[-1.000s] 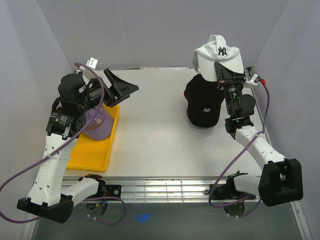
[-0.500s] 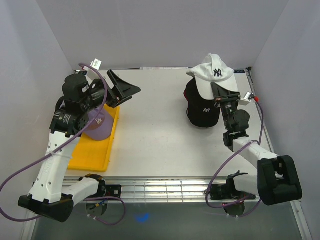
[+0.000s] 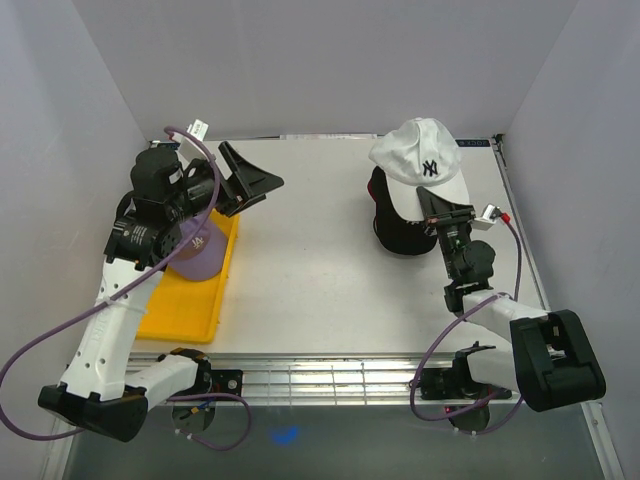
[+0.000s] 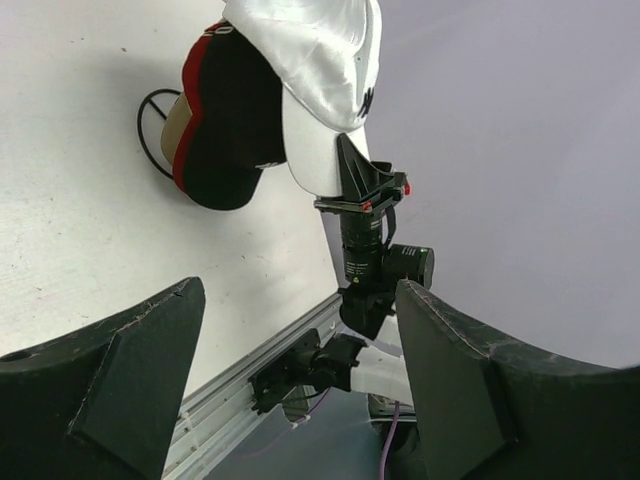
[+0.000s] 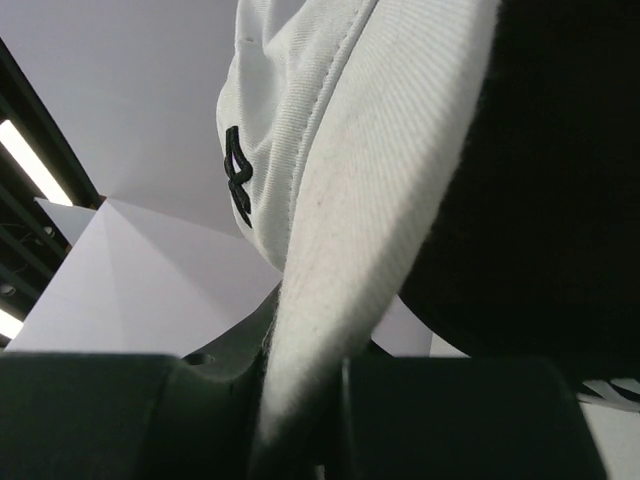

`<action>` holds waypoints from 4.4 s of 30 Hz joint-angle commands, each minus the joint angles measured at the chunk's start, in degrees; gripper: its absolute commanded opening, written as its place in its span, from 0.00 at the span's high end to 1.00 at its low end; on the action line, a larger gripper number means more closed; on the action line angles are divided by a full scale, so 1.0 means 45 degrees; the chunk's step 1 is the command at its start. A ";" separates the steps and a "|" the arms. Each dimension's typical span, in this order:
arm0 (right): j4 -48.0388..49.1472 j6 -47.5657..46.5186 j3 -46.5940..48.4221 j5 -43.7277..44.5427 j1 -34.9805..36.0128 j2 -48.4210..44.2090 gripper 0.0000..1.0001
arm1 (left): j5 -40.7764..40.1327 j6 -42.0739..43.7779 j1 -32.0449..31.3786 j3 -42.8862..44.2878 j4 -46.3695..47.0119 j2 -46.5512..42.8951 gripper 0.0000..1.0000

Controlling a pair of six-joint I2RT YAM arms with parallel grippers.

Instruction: Stack the hats

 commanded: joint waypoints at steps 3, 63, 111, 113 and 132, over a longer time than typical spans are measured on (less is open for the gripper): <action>0.2166 -0.0029 -0.0849 0.0048 0.0150 0.0103 0.92 | 0.0161 0.0315 -0.0026 -0.0148 0.0280 -0.0018 0.13; 0.0566 0.0889 -0.3585 0.0009 0.0150 -0.1811 0.81 | -0.0054 0.0433 -0.0006 -0.1027 0.0358 -0.0272 0.13; -0.3691 0.2198 -0.3565 -0.0577 -0.0435 0.0474 0.92 | -0.0386 0.0648 -0.0026 -0.1515 0.0280 -0.0076 0.13; -0.3789 0.2198 -0.3604 -0.0596 -0.0435 0.0572 0.92 | -0.0386 0.0648 -0.0006 -0.1535 0.0280 -0.0057 0.14; -0.4882 0.2179 -0.3878 -0.0674 -0.0572 0.1334 0.92 | -0.0464 0.0706 -0.0026 -0.1730 0.0299 -0.0174 0.13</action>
